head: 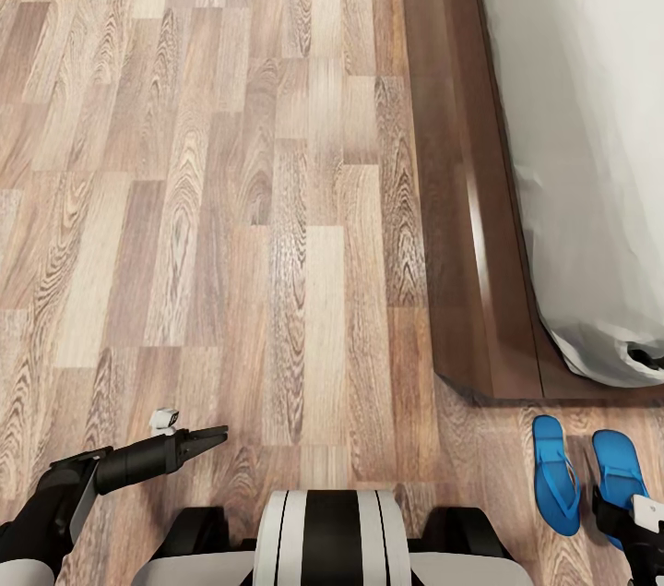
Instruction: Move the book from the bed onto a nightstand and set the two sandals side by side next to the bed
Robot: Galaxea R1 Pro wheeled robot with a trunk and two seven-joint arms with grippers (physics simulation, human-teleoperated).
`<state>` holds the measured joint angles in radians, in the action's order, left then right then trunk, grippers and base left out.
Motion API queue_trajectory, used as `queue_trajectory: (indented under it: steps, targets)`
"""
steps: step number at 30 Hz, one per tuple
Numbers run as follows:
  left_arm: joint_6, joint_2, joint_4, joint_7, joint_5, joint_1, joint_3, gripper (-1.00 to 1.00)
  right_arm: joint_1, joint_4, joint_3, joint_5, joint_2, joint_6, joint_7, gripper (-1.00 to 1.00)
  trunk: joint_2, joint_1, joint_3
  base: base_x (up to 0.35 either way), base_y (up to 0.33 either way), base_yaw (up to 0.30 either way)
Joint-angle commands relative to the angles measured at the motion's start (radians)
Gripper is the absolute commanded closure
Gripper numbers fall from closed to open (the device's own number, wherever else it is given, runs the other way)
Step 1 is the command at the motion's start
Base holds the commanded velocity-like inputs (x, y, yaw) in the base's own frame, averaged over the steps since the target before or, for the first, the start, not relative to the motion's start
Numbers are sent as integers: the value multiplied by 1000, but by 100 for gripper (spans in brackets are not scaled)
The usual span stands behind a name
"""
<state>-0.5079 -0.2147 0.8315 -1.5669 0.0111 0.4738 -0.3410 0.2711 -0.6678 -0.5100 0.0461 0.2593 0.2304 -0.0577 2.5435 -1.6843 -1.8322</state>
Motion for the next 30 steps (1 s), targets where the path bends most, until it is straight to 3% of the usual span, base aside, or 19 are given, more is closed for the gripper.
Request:
queue_trajectory:
  steps: [1,30]
  targets:
    - [-11,0,0,-4,0,0,0,-100,0,1,-1,4,0,3,-2,100,0,0,0,0,0,0]
    - [-11,0,0,-4,0,0,0,-100,0,-9,-1,5,0,3,-2,100,0,0,0,0,0,0]
